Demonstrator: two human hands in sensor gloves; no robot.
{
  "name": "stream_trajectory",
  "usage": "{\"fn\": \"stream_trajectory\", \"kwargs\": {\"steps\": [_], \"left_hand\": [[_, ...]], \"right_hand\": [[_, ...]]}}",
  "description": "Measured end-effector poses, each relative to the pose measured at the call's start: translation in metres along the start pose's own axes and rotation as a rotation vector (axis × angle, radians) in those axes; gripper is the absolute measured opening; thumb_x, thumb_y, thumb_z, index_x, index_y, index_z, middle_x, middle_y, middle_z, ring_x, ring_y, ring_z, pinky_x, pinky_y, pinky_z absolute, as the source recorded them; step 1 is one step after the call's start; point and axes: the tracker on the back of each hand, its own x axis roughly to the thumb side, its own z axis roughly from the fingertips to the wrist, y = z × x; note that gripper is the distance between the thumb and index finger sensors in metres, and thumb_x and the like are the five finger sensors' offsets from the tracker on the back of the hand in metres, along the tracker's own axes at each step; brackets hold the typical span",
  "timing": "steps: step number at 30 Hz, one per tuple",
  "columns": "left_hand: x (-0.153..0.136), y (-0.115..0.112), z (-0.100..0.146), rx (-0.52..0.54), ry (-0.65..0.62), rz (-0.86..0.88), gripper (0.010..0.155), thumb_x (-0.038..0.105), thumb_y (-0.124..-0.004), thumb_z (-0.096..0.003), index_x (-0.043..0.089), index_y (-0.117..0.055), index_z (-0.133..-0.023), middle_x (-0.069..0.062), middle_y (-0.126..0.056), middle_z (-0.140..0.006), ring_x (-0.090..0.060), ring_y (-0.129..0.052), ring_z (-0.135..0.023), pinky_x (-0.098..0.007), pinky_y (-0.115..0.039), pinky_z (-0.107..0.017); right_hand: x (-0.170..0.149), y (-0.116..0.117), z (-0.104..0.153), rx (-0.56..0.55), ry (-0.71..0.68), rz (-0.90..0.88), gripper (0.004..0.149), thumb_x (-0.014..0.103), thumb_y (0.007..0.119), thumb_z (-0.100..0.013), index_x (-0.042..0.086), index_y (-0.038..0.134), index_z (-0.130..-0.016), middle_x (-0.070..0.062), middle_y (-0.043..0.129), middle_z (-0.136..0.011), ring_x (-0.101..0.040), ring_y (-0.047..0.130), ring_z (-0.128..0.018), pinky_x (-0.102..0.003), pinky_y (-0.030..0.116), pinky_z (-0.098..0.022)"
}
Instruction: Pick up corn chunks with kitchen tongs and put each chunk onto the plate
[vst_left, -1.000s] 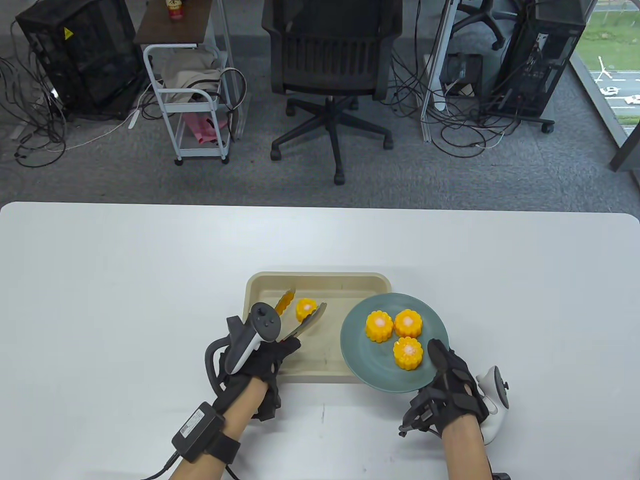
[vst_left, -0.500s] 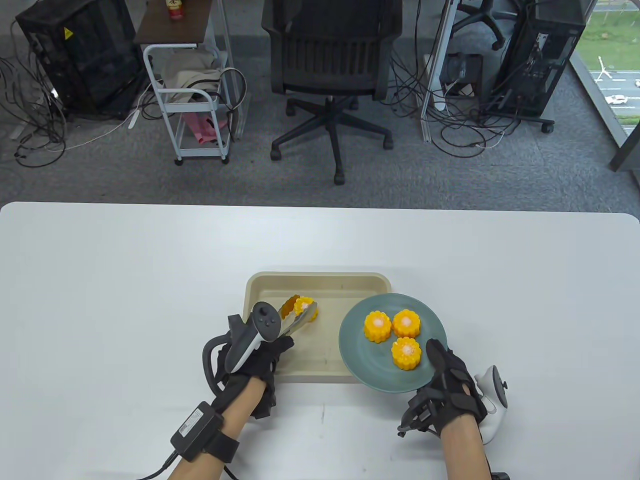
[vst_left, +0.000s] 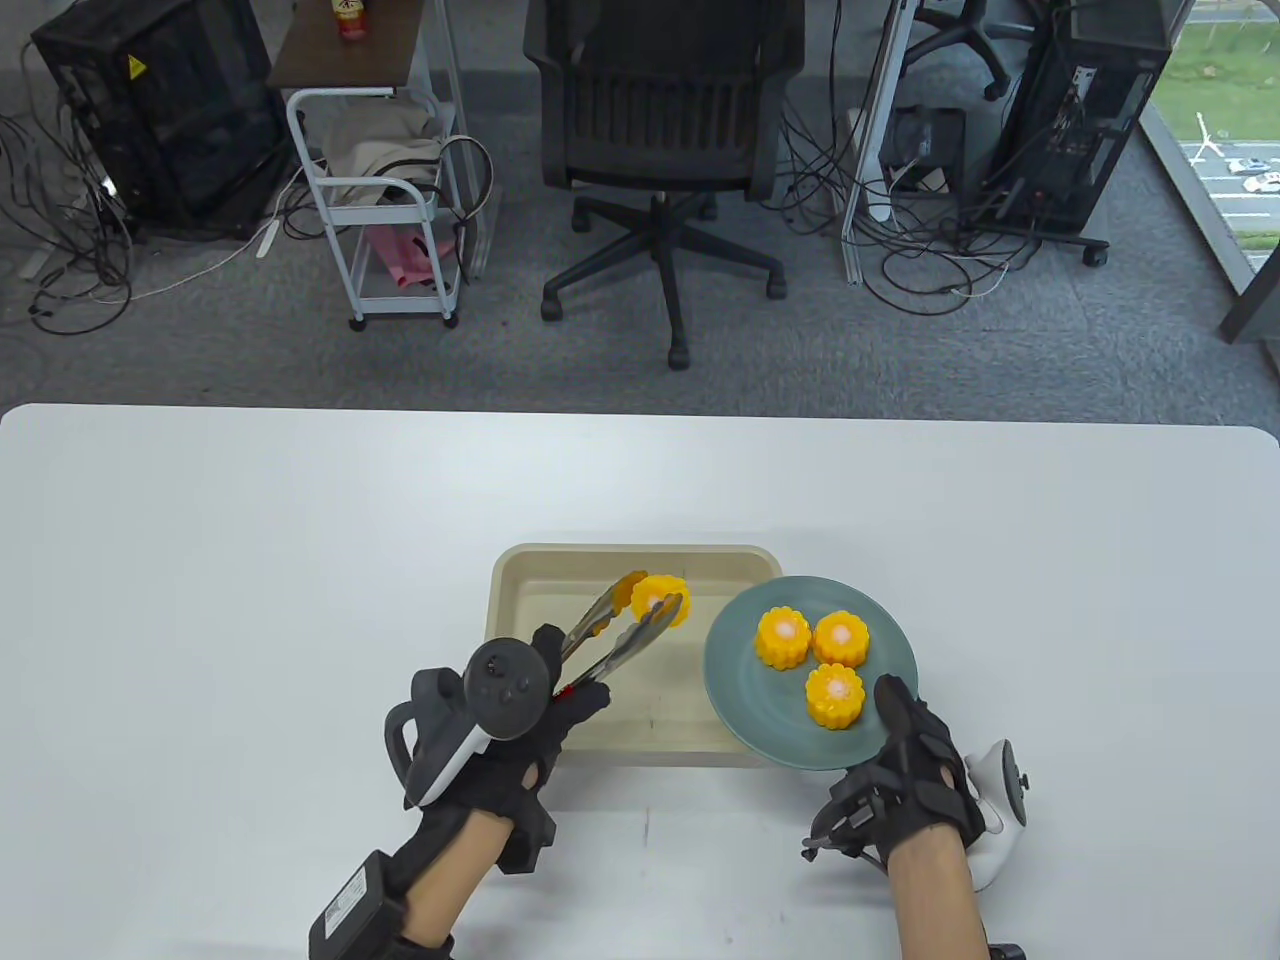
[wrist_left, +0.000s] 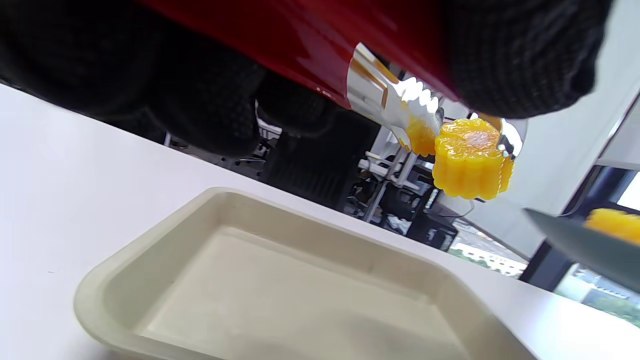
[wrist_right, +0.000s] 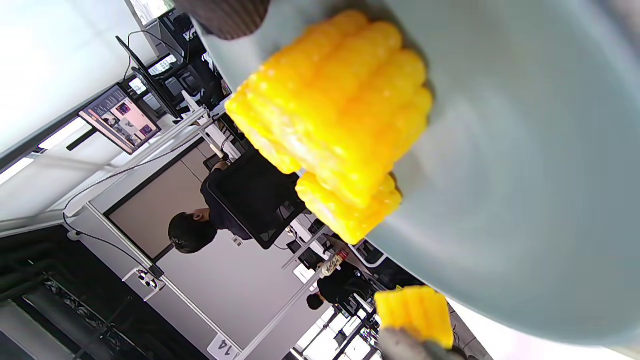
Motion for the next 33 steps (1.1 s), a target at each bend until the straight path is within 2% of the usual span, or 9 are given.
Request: {"fn": "stream_trajectory", "kwargs": {"steps": [5, 10, 14, 21, 24, 26, 33], "left_hand": [[0.025, 0.008, 0.024, 0.0, -0.124, 0.045, 0.075, 0.066, -0.075, -0.0416, 0.03, -0.065, -0.106, -0.01, -0.088, -0.086, -0.034, -0.101, -0.043, -0.05, -0.087, -0.03], [0.041, 0.0, 0.035, -0.053, -0.181, -0.016, 0.075, 0.066, -0.076, -0.0416, 0.03, -0.065, -0.106, -0.01, -0.088, -0.086, -0.034, -0.1, -0.044, -0.051, -0.087, -0.03], [0.046, -0.008, 0.035, -0.094, -0.195, -0.05, 0.074, 0.066, -0.076, -0.0415, 0.03, -0.065, -0.106, -0.01, -0.089, -0.086, -0.034, -0.1, -0.044, -0.051, -0.087, -0.03], [0.053, -0.018, 0.029, -0.1, -0.202, -0.091, 0.075, 0.066, -0.076, -0.041, 0.03, -0.065, -0.106, -0.01, -0.088, -0.086, -0.035, -0.1, -0.044, -0.051, -0.086, -0.03], [0.053, -0.023, 0.027, -0.109, -0.21, -0.073, 0.076, 0.066, -0.076, -0.0406, 0.03, -0.064, -0.107, -0.01, -0.087, -0.087, -0.035, -0.099, -0.045, -0.051, -0.086, -0.031], [0.051, -0.023, 0.027, -0.1, -0.204, -0.032, 0.084, 0.069, -0.076, -0.0388, 0.026, -0.059, -0.109, -0.013, -0.083, -0.09, -0.036, -0.098, -0.049, -0.052, -0.085, -0.034], [0.035, -0.018, 0.022, -0.079, -0.169, 0.092, 0.093, 0.071, -0.073, -0.0383, 0.021, -0.048, -0.112, -0.017, -0.075, -0.095, -0.039, -0.095, -0.054, -0.054, -0.084, -0.037]], "right_hand": [[-0.001, -0.003, -0.003, -0.008, 0.009, 0.005, 0.055, 0.034, 0.061, -0.053, 0.017, 0.047, -0.103, -0.017, 0.069, -0.104, -0.039, 0.085, -0.089, -0.046, 0.085, -0.06], [-0.001, -0.003, -0.002, -0.009, 0.008, 0.004, 0.055, 0.034, 0.061, -0.053, 0.017, 0.047, -0.103, -0.017, 0.069, -0.104, -0.039, 0.085, -0.09, -0.046, 0.085, -0.06], [0.0, -0.003, -0.002, -0.005, 0.005, 0.0, 0.055, 0.034, 0.061, -0.053, 0.017, 0.047, -0.103, -0.017, 0.068, -0.105, -0.039, 0.085, -0.09, -0.046, 0.085, -0.06], [-0.001, -0.001, -0.002, 0.005, 0.017, -0.002, 0.055, 0.034, 0.061, -0.053, 0.017, 0.047, -0.103, -0.017, 0.069, -0.105, -0.039, 0.085, -0.09, -0.046, 0.085, -0.06], [-0.001, -0.001, -0.002, 0.01, 0.019, 0.006, 0.054, 0.034, 0.061, -0.053, 0.017, 0.047, -0.103, -0.017, 0.069, -0.104, -0.039, 0.085, -0.09, -0.046, 0.085, -0.06], [-0.002, -0.001, -0.002, 0.014, 0.024, 0.01, 0.054, 0.034, 0.061, -0.053, 0.017, 0.047, -0.102, -0.017, 0.069, -0.104, -0.039, 0.085, -0.09, -0.046, 0.085, -0.06], [-0.001, -0.002, -0.004, 0.006, 0.018, 0.009, 0.055, 0.035, 0.061, -0.052, 0.017, 0.048, -0.103, -0.016, 0.069, -0.105, -0.038, 0.085, -0.09, -0.045, 0.085, -0.061]]}}
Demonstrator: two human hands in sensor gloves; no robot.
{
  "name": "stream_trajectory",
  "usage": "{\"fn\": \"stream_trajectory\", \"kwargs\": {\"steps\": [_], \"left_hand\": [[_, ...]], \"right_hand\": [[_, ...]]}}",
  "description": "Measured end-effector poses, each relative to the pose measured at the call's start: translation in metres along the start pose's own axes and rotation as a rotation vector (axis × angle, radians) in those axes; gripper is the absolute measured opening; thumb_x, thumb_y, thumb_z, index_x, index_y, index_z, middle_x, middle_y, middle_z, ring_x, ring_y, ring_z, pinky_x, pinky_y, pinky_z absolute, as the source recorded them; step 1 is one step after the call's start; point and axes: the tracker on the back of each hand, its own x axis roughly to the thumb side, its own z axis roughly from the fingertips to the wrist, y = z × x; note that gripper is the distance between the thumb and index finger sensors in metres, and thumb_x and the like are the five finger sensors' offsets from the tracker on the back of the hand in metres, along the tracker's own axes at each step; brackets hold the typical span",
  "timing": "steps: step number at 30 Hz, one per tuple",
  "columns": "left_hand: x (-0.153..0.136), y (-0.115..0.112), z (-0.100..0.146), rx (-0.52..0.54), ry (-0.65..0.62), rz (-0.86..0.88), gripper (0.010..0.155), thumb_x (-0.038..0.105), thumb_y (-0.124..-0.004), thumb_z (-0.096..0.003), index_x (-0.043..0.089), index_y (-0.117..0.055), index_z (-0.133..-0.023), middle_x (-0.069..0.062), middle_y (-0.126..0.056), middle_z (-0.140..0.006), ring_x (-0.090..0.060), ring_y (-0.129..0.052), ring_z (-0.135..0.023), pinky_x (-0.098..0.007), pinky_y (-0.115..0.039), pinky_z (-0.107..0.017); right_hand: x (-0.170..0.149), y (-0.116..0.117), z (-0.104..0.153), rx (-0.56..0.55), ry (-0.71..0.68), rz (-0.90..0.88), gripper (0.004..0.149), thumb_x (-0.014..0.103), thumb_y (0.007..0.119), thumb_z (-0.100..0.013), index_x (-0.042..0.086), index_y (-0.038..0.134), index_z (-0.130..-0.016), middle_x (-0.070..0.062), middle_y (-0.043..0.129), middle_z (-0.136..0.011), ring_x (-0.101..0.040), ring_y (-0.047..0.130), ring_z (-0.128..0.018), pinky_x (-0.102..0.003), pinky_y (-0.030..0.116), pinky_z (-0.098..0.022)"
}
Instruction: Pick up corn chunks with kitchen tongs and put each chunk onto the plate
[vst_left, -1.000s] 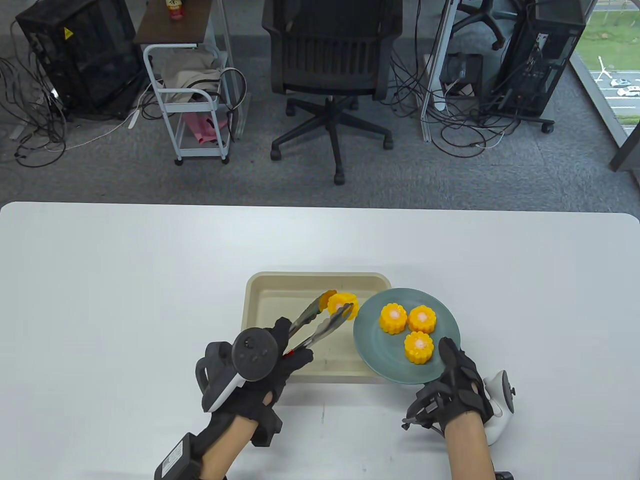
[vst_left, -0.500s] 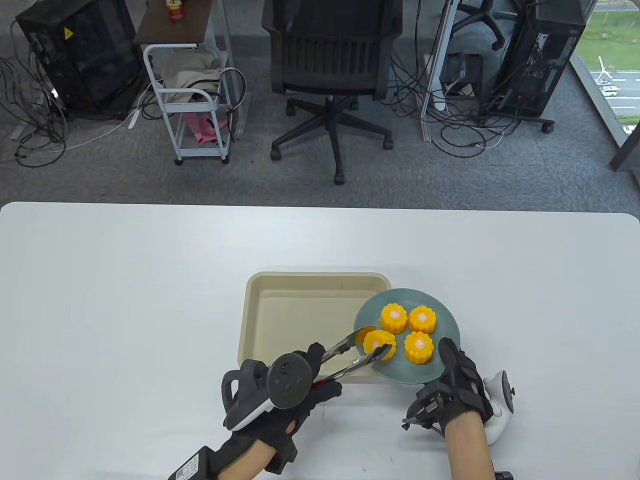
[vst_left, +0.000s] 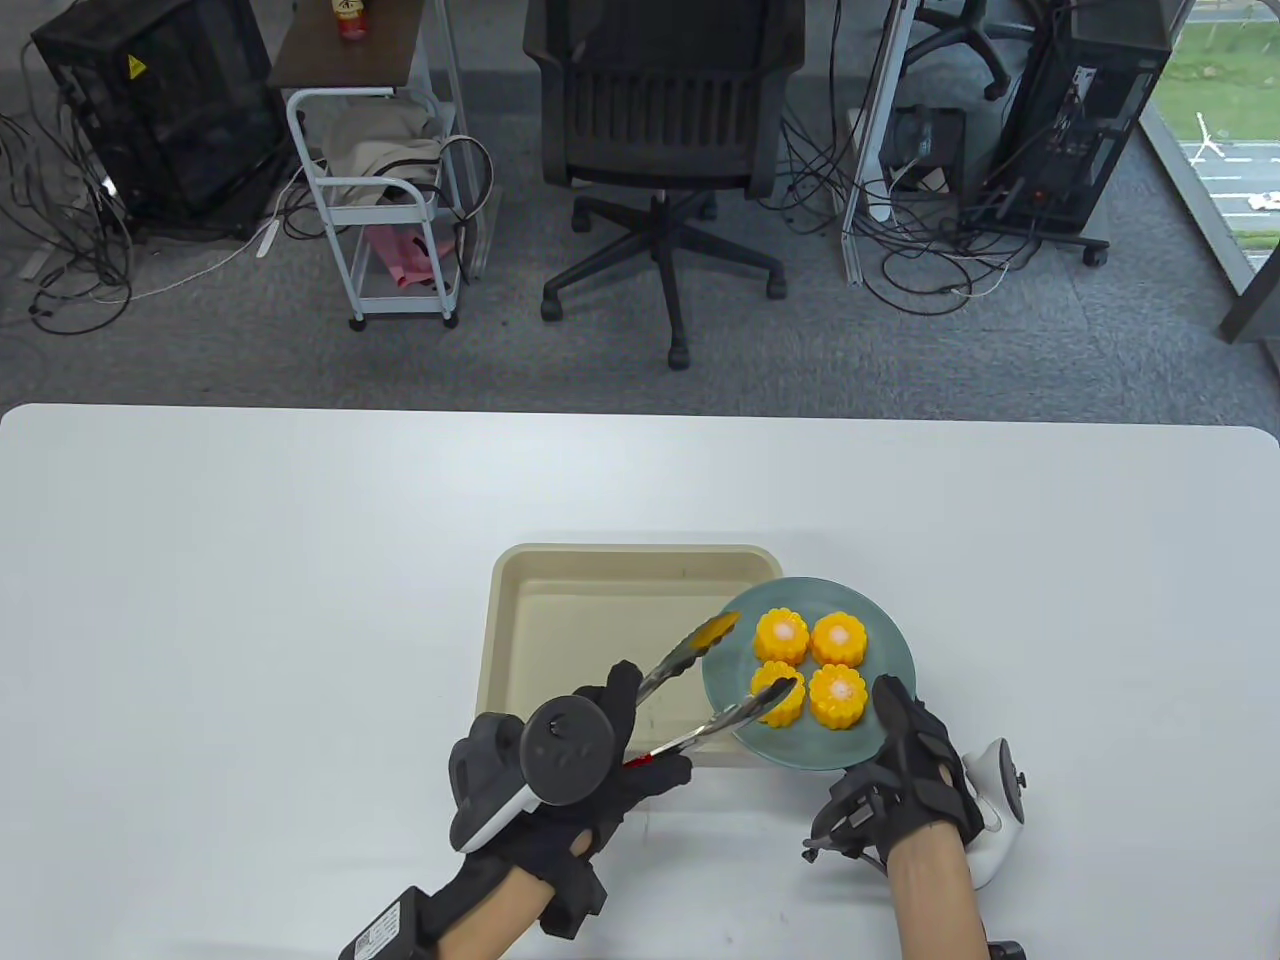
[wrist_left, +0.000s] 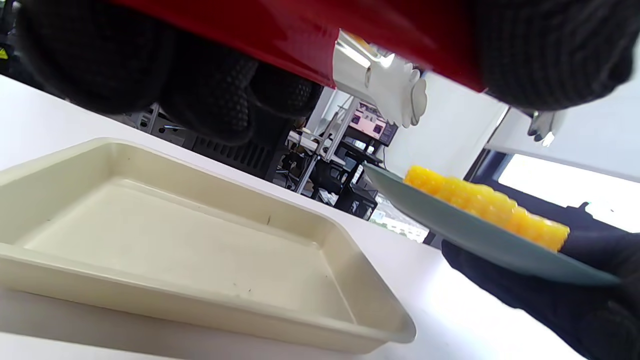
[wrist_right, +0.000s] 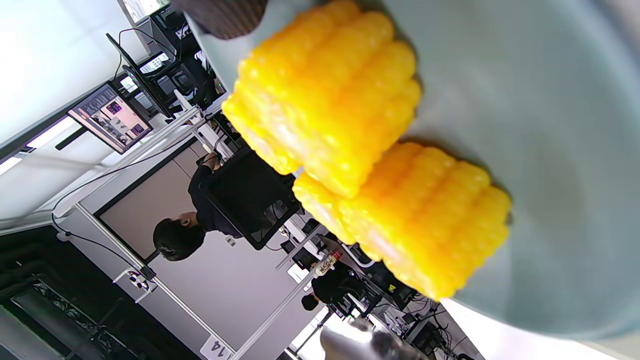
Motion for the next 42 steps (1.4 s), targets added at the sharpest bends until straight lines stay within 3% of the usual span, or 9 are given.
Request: {"fn": "stream_trajectory", "kwargs": {"steps": [11, 18, 25, 29, 42], "left_hand": [[-0.05, 0.014, -0.016, 0.078, 0.199, 0.085, 0.094, 0.069, -0.076, -0.0387, 0.015, -0.05, -0.111, -0.023, -0.075, -0.094, -0.045, -0.093, -0.055, -0.057, -0.083, -0.033], [-0.065, 0.0, -0.031, 0.067, 0.328, 0.0, 0.093, 0.068, -0.076, -0.039, 0.017, -0.047, -0.112, -0.021, -0.068, -0.099, -0.046, -0.085, -0.067, -0.057, -0.081, -0.033], [-0.073, -0.017, -0.046, 0.047, 0.422, -0.111, 0.093, 0.068, -0.077, -0.0385, 0.019, -0.047, -0.112, -0.02, -0.066, -0.1, -0.045, -0.082, -0.069, -0.057, -0.079, -0.037], [-0.074, -0.025, -0.053, 0.026, 0.454, -0.165, 0.093, 0.067, -0.078, -0.0385, 0.018, -0.048, -0.112, -0.021, -0.067, -0.099, -0.046, -0.081, -0.07, -0.057, -0.077, -0.046], [-0.075, -0.051, -0.066, -0.08, 0.56, -0.338, 0.094, 0.065, -0.078, -0.0394, 0.017, -0.045, -0.112, -0.022, -0.062, -0.102, -0.048, -0.075, -0.073, -0.059, -0.072, -0.05]], "right_hand": [[0.001, 0.0, 0.0, 0.003, 0.006, -0.014, 0.054, 0.035, 0.06, -0.053, 0.017, 0.047, -0.103, -0.017, 0.07, -0.104, -0.038, 0.086, -0.089, -0.045, 0.086, -0.06], [0.003, 0.0, 0.002, 0.007, -0.007, -0.034, 0.054, 0.034, 0.06, -0.053, 0.017, 0.047, -0.102, -0.017, 0.069, -0.104, -0.039, 0.086, -0.089, -0.045, 0.086, -0.06], [0.004, -0.001, 0.002, -0.004, -0.01, -0.037, 0.055, 0.034, 0.06, -0.053, 0.016, 0.047, -0.102, -0.018, 0.069, -0.104, -0.039, 0.085, -0.089, -0.046, 0.085, -0.06], [0.005, -0.001, 0.003, -0.005, -0.011, -0.04, 0.055, 0.034, 0.06, -0.053, 0.016, 0.047, -0.102, -0.018, 0.069, -0.104, -0.04, 0.085, -0.089, -0.046, 0.085, -0.06], [0.005, -0.002, 0.004, 0.004, -0.018, -0.053, 0.055, 0.033, 0.06, -0.053, 0.015, 0.047, -0.102, -0.019, 0.068, -0.104, -0.041, 0.084, -0.089, -0.047, 0.085, -0.059]]}}
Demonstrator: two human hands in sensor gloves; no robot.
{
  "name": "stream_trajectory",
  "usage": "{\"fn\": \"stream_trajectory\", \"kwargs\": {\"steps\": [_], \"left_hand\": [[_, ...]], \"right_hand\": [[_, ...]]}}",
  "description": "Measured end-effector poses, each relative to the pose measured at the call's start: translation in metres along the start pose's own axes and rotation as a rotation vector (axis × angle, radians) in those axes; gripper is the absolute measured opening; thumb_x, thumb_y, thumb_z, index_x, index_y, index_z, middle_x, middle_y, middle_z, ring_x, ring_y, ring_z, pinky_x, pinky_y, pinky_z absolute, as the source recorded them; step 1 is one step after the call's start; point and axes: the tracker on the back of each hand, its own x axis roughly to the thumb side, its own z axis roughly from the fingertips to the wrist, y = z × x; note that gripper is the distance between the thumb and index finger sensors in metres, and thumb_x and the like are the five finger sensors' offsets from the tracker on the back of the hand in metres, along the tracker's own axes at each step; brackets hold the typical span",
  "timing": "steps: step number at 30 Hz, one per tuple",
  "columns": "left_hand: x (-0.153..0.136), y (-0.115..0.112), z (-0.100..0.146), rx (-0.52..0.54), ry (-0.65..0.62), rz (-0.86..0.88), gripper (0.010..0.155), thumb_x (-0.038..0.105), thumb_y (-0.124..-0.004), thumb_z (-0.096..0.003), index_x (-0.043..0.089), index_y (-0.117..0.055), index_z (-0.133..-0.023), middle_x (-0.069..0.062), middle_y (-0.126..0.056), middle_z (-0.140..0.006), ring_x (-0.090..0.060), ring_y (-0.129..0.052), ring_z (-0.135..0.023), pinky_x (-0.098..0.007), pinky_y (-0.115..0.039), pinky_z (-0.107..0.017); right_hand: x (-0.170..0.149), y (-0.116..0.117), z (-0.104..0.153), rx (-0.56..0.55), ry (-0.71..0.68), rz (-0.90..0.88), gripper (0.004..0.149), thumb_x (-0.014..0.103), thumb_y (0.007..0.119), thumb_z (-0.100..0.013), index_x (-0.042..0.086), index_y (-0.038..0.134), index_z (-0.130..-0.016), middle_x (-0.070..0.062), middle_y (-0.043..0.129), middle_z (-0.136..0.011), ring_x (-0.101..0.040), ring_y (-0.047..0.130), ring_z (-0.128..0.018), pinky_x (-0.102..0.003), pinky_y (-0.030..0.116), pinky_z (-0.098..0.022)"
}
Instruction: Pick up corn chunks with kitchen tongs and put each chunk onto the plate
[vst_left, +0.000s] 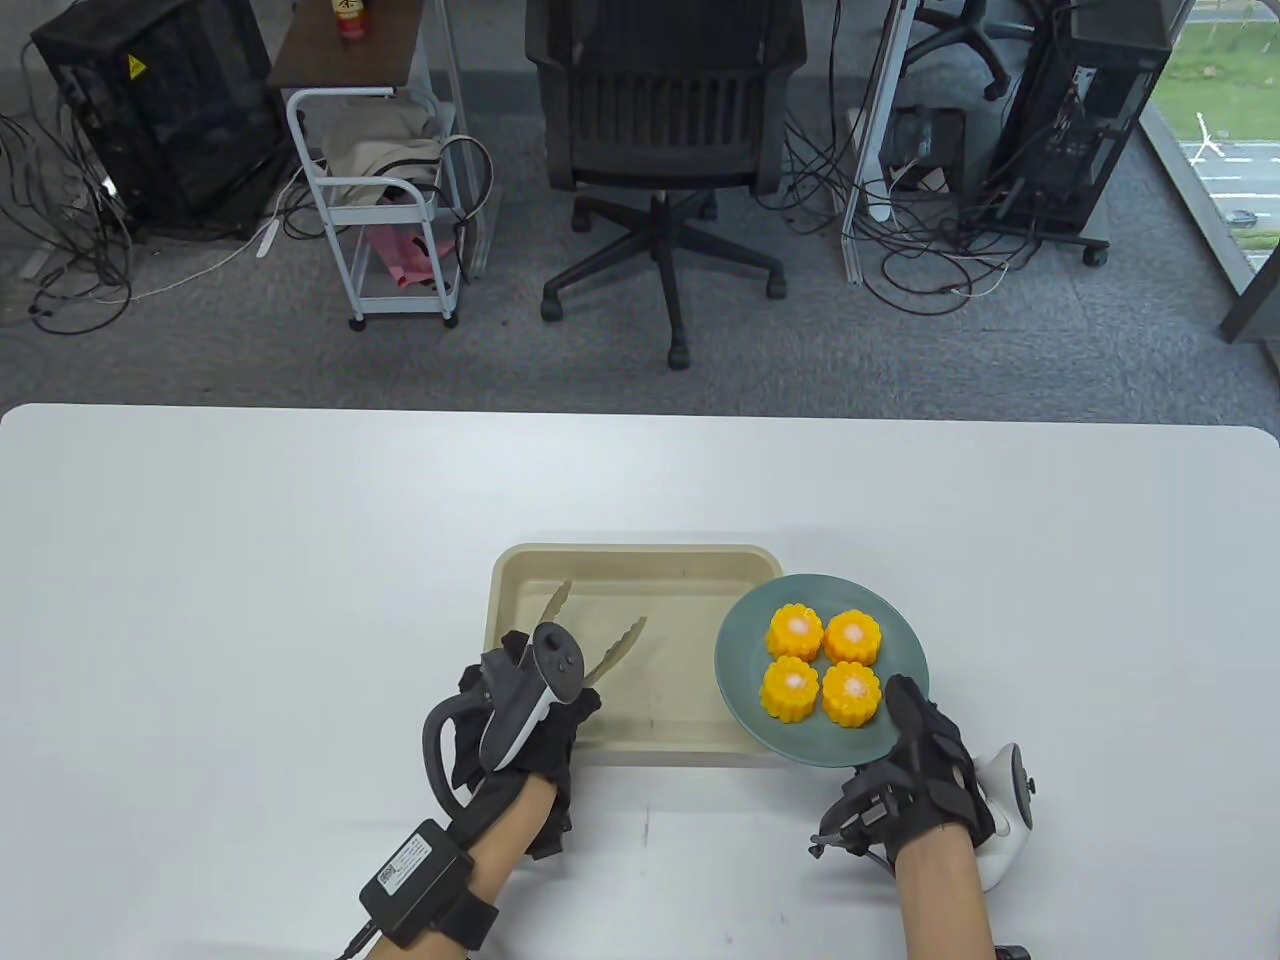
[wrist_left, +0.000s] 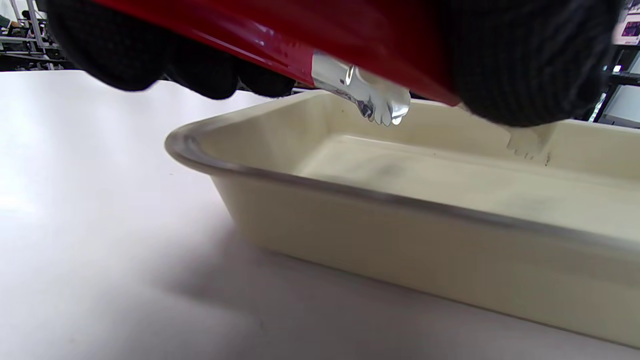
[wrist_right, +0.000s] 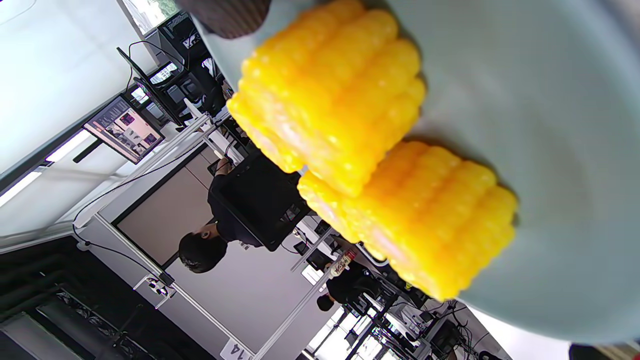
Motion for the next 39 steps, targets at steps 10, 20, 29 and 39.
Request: {"fn": "stream_trajectory", "kwargs": {"steps": [10, 20, 29, 39], "left_hand": [[0.003, -0.009, -0.002, -0.027, 0.04, -0.082, 0.094, 0.065, -0.077, -0.0407, 0.016, -0.042, -0.113, -0.022, -0.057, -0.104, -0.049, -0.07, -0.077, -0.06, -0.069, -0.054], [-0.002, -0.008, -0.003, -0.035, 0.054, -0.086, 0.094, 0.069, -0.074, -0.0401, 0.019, -0.043, -0.114, -0.018, -0.056, -0.108, -0.048, -0.07, -0.085, -0.063, -0.066, -0.06], [-0.018, 0.042, 0.034, 0.107, -0.19, 0.228, 0.083, 0.065, -0.07, -0.0433, 0.024, -0.049, -0.113, -0.014, -0.047, -0.116, -0.047, -0.061, -0.101, -0.068, -0.059, -0.066], [-0.046, 0.033, 0.042, 0.054, -0.683, 0.606, 0.073, 0.06, -0.07, -0.046, 0.039, -0.049, -0.113, 0.006, -0.03, -0.125, -0.04, -0.018, -0.12, -0.08, -0.02, -0.07]], "right_hand": [[-0.002, 0.001, 0.001, 0.019, 0.005, 0.004, 0.055, 0.034, 0.06, -0.053, 0.015, 0.047, -0.102, -0.019, 0.068, -0.104, -0.041, 0.085, -0.089, -0.047, 0.085, -0.059], [-0.003, 0.001, 0.002, 0.023, 0.013, 0.007, 0.055, 0.034, 0.061, -0.053, 0.015, 0.047, -0.102, -0.019, 0.069, -0.103, -0.04, 0.085, -0.088, -0.047, 0.085, -0.059], [-0.004, 0.002, 0.001, 0.021, 0.025, 0.01, 0.055, 0.034, 0.061, -0.053, 0.015, 0.048, -0.102, -0.019, 0.07, -0.103, -0.04, 0.086, -0.088, -0.047, 0.085, -0.059], [-0.005, -0.001, -0.002, -0.003, 0.03, 0.027, 0.054, 0.034, 0.062, -0.052, 0.017, 0.051, -0.102, -0.017, 0.073, -0.103, -0.039, 0.087, -0.087, -0.047, 0.086, -0.058]]}}
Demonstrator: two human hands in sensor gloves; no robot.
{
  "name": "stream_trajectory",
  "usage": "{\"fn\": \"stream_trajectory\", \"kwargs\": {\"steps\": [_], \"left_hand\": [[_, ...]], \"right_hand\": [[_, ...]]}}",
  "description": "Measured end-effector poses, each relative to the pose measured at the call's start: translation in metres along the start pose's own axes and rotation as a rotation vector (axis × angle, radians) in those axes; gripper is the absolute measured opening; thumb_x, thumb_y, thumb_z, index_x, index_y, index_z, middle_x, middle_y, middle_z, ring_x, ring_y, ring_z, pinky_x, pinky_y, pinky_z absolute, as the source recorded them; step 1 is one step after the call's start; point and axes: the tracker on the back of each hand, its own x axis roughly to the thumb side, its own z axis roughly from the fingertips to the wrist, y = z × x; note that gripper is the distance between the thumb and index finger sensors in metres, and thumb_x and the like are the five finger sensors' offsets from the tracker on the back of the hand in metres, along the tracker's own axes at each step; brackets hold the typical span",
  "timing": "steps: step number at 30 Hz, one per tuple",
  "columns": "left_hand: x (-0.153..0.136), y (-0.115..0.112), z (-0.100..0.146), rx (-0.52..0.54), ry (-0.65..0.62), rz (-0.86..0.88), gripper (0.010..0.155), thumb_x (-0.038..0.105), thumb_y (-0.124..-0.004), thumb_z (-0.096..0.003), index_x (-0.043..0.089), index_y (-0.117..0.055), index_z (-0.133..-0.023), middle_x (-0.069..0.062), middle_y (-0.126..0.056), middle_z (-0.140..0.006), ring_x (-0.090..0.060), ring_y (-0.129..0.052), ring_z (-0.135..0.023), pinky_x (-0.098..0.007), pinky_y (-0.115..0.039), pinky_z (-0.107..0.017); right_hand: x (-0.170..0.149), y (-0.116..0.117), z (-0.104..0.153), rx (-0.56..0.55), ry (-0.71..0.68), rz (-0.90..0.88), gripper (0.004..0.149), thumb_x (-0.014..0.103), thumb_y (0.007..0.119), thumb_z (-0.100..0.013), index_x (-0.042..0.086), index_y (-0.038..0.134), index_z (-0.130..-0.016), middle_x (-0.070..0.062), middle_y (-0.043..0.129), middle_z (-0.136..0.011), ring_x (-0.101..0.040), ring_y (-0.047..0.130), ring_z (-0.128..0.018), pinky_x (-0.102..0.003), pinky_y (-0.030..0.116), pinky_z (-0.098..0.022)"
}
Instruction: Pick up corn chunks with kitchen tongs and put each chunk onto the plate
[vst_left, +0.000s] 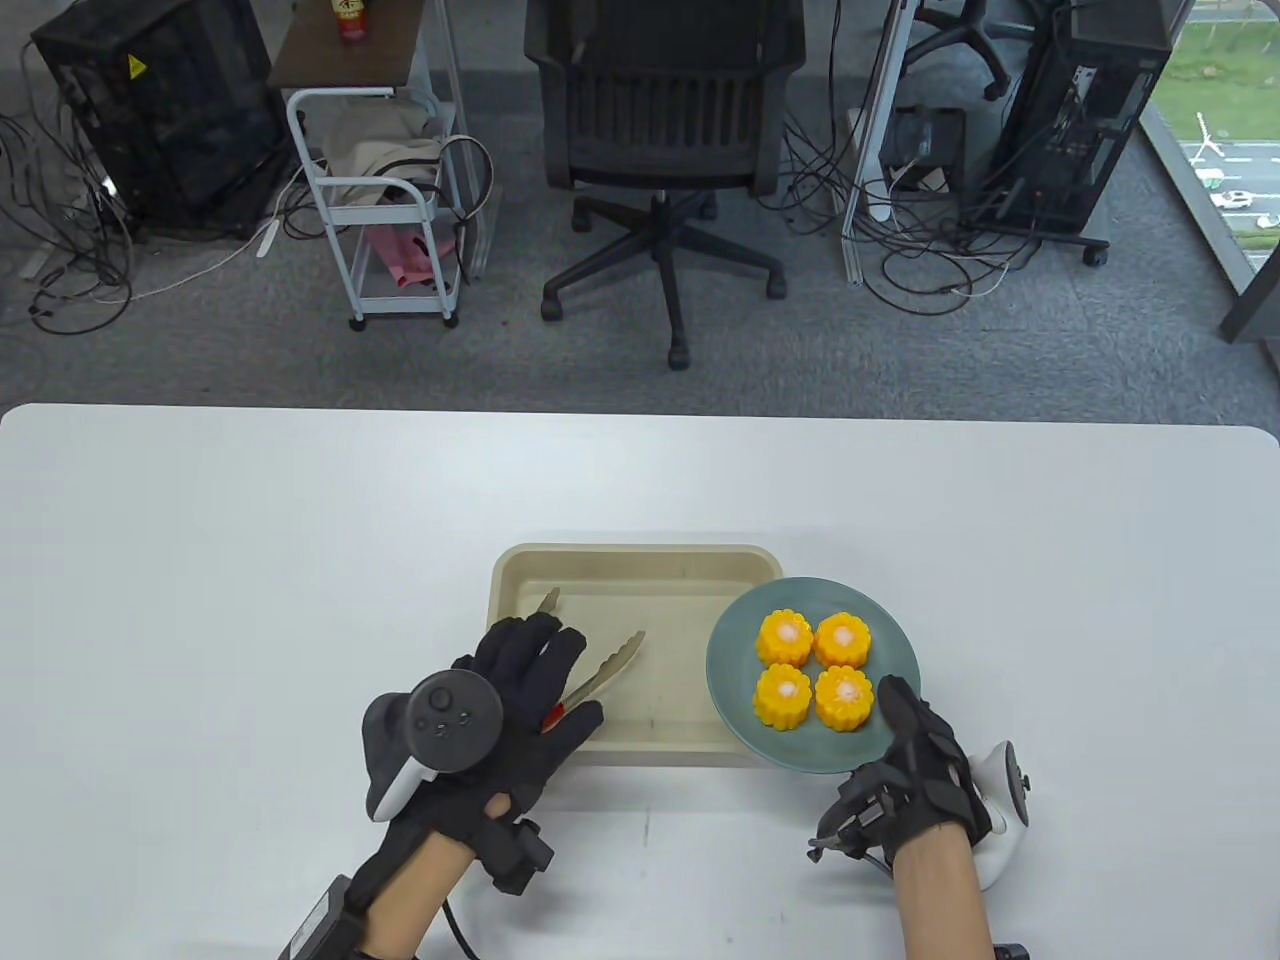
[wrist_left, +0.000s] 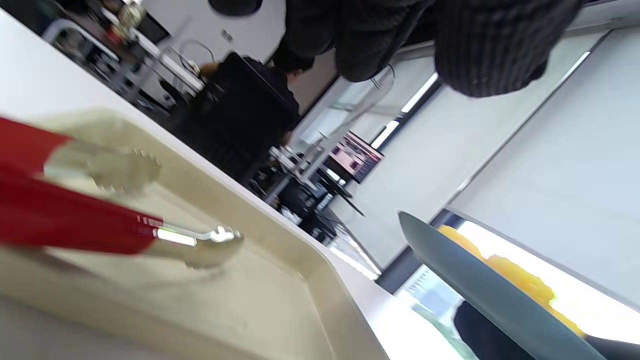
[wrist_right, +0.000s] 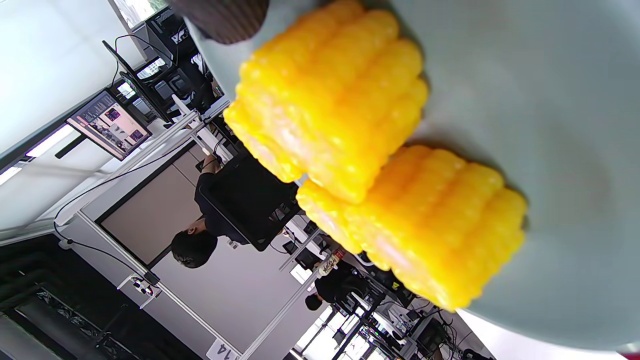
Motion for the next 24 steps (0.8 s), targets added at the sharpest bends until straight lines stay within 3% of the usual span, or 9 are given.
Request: {"fn": "stream_trajectory", "kwargs": {"steps": [3, 7, 18, 24], "left_hand": [[-0.013, -0.009, -0.003, -0.133, 0.117, -0.026, 0.076, 0.062, -0.068, -0.046, 0.045, -0.035, -0.113, 0.013, -0.017, -0.125, -0.034, 0.002, -0.116, -0.079, -0.009, -0.068], [-0.019, -0.015, -0.003, -0.125, 0.135, -0.055, 0.076, 0.062, -0.068, -0.0454, 0.048, -0.034, -0.112, 0.015, -0.013, -0.123, -0.027, 0.007, -0.115, -0.076, -0.005, -0.068], [-0.019, -0.011, -0.002, -0.121, 0.149, -0.104, 0.078, 0.062, -0.068, -0.0455, 0.045, -0.032, -0.112, 0.012, -0.01, -0.123, -0.028, 0.007, -0.115, -0.076, -0.004, -0.069], [-0.017, -0.013, -0.004, -0.139, 0.146, -0.128, 0.077, 0.062, -0.068, -0.0456, 0.045, -0.034, -0.113, 0.012, -0.011, -0.123, -0.026, 0.006, -0.115, -0.075, -0.003, -0.069]], "right_hand": [[-0.001, -0.001, -0.001, -0.001, 0.006, 0.0, 0.054, 0.034, 0.063, -0.052, 0.018, 0.052, -0.102, -0.017, 0.073, -0.103, -0.04, 0.087, -0.087, -0.047, 0.086, -0.058], [0.0, -0.001, -0.001, 0.001, 0.005, 0.007, 0.054, 0.035, 0.063, -0.052, 0.018, 0.052, -0.102, -0.017, 0.073, -0.103, -0.039, 0.087, -0.088, -0.047, 0.086, -0.058], [0.02, 0.0, -0.003, 0.011, -0.017, 0.038, 0.054, 0.035, 0.061, -0.053, 0.018, 0.05, -0.103, -0.016, 0.071, -0.104, -0.039, 0.086, -0.089, -0.047, 0.085, -0.06], [0.046, -0.028, -0.01, -0.026, -0.059, 0.087, 0.054, 0.035, 0.061, -0.053, 0.018, 0.05, -0.103, -0.016, 0.072, -0.104, -0.038, 0.087, -0.089, -0.046, 0.086, -0.06]]}}
